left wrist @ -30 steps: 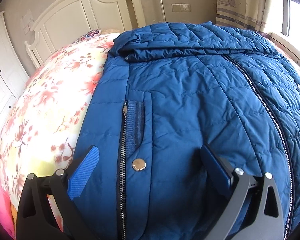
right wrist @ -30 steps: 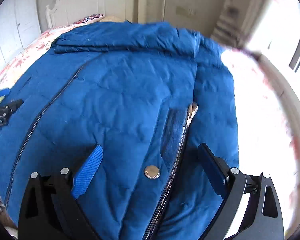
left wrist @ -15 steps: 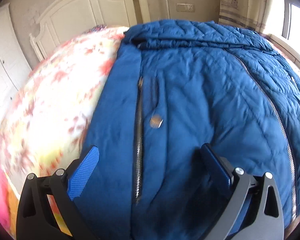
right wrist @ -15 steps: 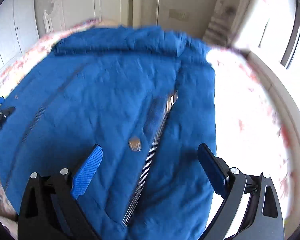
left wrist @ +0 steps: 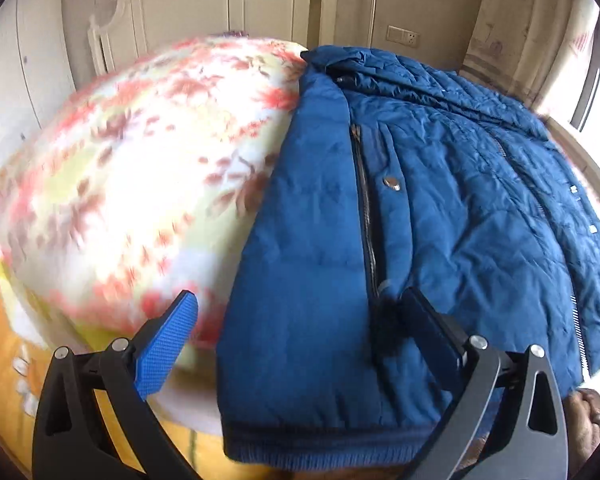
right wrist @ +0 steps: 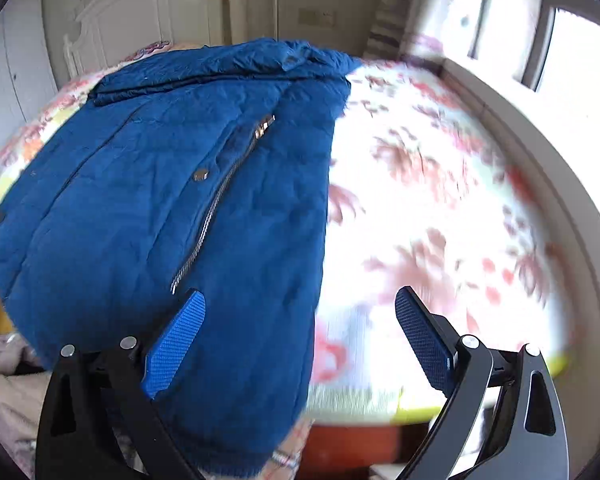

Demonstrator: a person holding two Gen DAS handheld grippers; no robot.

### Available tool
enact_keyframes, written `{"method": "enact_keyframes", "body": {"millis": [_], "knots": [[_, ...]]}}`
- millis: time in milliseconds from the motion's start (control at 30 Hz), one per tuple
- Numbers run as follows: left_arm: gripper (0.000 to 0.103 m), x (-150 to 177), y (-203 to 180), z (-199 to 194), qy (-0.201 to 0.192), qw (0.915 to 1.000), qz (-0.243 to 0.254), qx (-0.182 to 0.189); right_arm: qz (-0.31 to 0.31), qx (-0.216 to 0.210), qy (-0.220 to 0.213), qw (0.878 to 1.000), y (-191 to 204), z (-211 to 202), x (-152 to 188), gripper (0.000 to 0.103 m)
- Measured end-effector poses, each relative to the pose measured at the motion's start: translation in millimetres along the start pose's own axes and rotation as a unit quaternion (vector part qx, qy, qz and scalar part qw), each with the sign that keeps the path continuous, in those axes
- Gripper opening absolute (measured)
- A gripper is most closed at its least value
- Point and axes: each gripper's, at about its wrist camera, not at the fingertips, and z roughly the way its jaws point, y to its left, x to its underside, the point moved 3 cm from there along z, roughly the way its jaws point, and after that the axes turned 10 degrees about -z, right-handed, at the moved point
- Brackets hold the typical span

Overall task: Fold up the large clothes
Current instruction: 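Fold the jacket side over toward the zipper with both grippers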

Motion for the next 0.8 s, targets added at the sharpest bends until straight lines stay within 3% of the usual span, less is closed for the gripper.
{"method": "enact_keyframes", "body": {"millis": [67,200,300,433,533,800], "knots": [[0.101,7.5,-0.1,-3.4,0.004,0.9999,0.000,0.015,0.009,-0.014,-0.008,1.000,6.2,-5.7,15.3,0.091],[0.091,23.6,-13.1,-14.0,0.001,0.9992,0.032,0.025,-0.008,-0.038,-0.027,0.999,32.0,-12.7,22.0,0.073],[0.084,26.0,-14.3,-15.4,-0.007,0.9991,0.033,0.027,-0.028,-0.021,-0.039,0.999,46.0,-8.7,16.9,0.071],[0.058,21.9,-15.3,-18.7,-0.021,0.9988,0.024,0.038,-0.046,-0.012,-0.060,0.997,55.3,-7.4,14.6,0.056],[0.046,13.5,-13.4,-16.4,-0.019,0.9988,0.015,0.043,-0.044,-0.012,-0.061,0.997,52.4,-4.0,9.6,0.054],[0.047,7.8,-17.7,-9.2,-0.018,0.9991,0.020,0.032,-0.039,-0.010,-0.081,0.996,50.2,3.4,7.4,0.061]]}}
